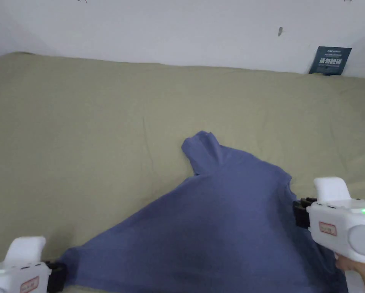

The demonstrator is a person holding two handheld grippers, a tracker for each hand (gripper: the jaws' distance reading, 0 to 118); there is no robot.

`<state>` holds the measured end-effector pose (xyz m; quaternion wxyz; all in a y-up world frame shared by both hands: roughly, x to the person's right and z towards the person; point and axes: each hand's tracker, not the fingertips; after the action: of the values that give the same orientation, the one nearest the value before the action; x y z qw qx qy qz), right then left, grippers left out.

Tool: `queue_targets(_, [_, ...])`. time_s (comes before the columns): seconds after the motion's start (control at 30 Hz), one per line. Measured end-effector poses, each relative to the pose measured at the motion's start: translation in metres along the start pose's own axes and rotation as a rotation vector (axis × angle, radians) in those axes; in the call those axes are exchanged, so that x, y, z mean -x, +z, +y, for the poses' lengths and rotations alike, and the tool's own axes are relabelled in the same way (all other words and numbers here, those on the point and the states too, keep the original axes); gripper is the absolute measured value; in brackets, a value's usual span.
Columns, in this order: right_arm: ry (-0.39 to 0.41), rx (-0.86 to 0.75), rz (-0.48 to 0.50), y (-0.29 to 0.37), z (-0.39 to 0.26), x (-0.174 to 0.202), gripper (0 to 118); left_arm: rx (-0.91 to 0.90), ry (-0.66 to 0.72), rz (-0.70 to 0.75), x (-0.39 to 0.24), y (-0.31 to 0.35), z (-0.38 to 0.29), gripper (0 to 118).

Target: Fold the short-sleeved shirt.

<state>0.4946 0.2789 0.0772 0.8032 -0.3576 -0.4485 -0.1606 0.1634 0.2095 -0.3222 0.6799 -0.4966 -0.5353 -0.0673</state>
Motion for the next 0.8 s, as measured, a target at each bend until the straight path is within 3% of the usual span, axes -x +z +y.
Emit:
queue_targets(0.1, [0.035, 0.032, 0.003, -0.055, 0.051, 0.0, 1, 0.0, 0.017, -0.014, 0.0, 0.003, 0.0, 1])
queue_targets(0.13, [0.036, 0.044, 0.0, -0.074, 0.068, -0.002, 1, 0.024, -0.157, 0.267, 0.011, 0.012, 0.005, 1])
queue_targets(0.27, [0.051, 0.106, 0.021, -0.155, 0.125, -0.006, 3, 0.034, -0.16, 0.27, 0.011, 0.012, 0.008, 1])
queue_targets(0.3, [0.066, 0.115, 0.022, -0.173, 0.135, -0.005, 31, 0.036, -0.156, 0.271, 0.011, 0.011, 0.01, 1])
queue_targets(0.33, [0.099, 0.135, 0.01, -0.182, 0.141, 0.002, 76, 0.039, -0.159, 0.273, 0.011, 0.011, 0.01, 1])
queue_targets(0.37, [0.117, 0.172, -0.003, -0.199, 0.148, 0.002, 112, 0.04, -0.163, 0.275, 0.01, 0.011, 0.011, 1])
queue_targets(0.4, [0.128, 0.198, 0.0, -0.213, 0.153, 0.004, 118, 0.041, -0.162, 0.276, 0.01, 0.011, 0.011, 1])
queue_targets(0.43, [0.148, 0.163, -0.038, -0.217, 0.159, 0.008, 118, 0.042, -0.162, 0.277, 0.01, 0.01, 0.012, 1])
queue_targets(0.53, [0.151, 0.248, 0.027, -0.222, 0.158, 0.033, 118, 0.057, -0.157, 0.284, 0.011, 0.009, 0.013, 2])
queue_targets(0.67, [0.239, 0.303, -0.002, -0.255, 0.152, 0.042, 118, 0.066, -0.146, 0.272, 0.012, 0.007, 0.014, 2])
queue_targets(0.73, [0.197, 0.322, 0.005, -0.259, 0.157, 0.034, 116, 0.068, -0.149, 0.273, 0.013, 0.007, 0.014, 2])
queue_targets(0.77, [0.146, 0.352, 0.019, -0.256, 0.158, 0.031, 104, 0.069, -0.15, 0.275, 0.012, 0.007, 0.014, 2])
queue_targets(0.8, [0.122, 0.365, 0.054, -0.248, 0.161, 0.031, 79, 0.074, -0.149, 0.276, 0.011, 0.006, 0.014, 2])
